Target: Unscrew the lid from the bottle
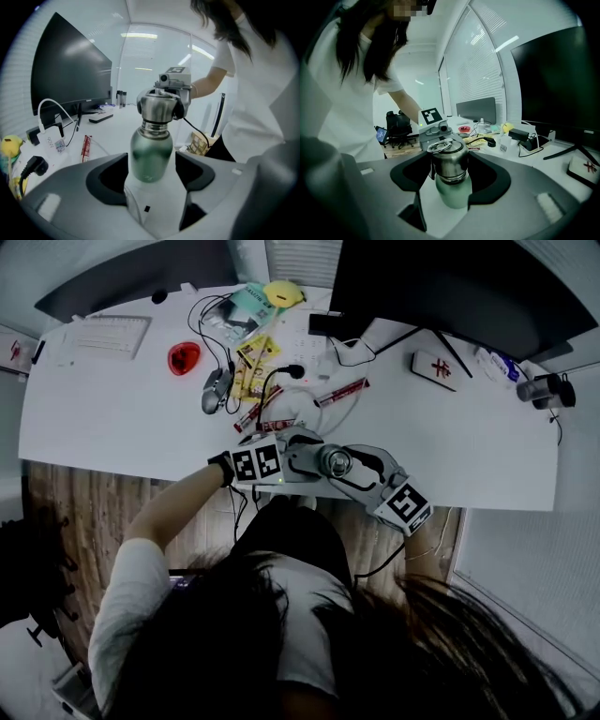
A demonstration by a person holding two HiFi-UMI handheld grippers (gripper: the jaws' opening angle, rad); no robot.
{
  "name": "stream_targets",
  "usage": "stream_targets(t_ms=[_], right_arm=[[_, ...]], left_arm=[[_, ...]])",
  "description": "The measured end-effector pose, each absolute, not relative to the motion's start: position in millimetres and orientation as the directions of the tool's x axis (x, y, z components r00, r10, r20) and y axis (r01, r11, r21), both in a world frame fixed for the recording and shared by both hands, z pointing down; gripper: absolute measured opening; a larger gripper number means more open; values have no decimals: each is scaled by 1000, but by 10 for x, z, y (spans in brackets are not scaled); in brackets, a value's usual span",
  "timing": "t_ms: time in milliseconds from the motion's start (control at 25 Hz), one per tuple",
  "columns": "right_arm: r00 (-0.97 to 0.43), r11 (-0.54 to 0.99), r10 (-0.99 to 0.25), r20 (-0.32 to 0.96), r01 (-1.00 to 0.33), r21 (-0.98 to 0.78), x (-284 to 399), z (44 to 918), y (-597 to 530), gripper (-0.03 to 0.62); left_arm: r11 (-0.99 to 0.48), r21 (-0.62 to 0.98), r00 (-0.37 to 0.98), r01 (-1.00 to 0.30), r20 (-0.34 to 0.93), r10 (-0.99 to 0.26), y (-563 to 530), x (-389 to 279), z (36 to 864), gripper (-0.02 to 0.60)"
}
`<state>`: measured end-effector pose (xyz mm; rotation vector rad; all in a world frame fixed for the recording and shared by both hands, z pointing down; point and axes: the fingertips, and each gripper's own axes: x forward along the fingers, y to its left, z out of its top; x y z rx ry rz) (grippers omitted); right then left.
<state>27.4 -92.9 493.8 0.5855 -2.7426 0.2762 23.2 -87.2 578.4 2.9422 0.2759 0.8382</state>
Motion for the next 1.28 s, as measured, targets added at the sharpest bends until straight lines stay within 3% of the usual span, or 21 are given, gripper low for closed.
stream_targets(t_ms=[440,800,1280], right_arm=[[-778,767,-582,238,-622,-155,494,4370,-905,244],[-630,613,-771,88,-773,-162,729,3692,-975,244],[-393,389,-920,11,-914,-111,990,3163,-1040,244]], left_arm=[[-999,44,902,15,430,33,-969,59,5186,353],[-988,-27,932,-152,328,-152,-1229,79,4542,351],[-910,20,907,-414,97,-410,-1392,16,3535,267]])
